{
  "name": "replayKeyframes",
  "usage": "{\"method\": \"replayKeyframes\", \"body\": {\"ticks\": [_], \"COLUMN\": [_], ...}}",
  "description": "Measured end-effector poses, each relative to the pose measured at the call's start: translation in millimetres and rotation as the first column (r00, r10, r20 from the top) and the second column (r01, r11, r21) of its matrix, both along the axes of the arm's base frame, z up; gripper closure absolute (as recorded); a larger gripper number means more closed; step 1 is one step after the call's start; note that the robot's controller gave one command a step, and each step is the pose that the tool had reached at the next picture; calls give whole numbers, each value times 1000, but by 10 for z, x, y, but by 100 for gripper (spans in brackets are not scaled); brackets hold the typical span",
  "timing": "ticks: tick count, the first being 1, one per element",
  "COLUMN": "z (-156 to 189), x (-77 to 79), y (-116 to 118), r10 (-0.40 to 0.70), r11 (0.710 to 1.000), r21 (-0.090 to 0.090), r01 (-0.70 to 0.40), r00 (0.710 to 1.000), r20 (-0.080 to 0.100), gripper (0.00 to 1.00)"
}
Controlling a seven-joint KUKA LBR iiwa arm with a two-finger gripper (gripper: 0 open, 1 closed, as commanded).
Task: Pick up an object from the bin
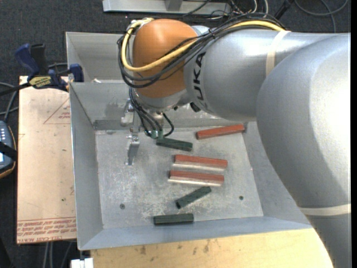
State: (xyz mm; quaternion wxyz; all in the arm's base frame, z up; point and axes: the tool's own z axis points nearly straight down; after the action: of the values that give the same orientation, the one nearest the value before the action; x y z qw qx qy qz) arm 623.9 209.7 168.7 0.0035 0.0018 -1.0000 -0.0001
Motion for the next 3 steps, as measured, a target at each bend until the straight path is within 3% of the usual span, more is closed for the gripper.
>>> {"method": "replayKeyframes", "body": {"ticks": [1,3], "z": [51,-373], "x": [20,-442], "y": [-7,-471], "r10": [-3,188], "r11": [1000,982], "r21": [1,-1], "r01": [3,-188], "r00": [1000,982], "r20": [8,9], "gripper": [0,0]}}
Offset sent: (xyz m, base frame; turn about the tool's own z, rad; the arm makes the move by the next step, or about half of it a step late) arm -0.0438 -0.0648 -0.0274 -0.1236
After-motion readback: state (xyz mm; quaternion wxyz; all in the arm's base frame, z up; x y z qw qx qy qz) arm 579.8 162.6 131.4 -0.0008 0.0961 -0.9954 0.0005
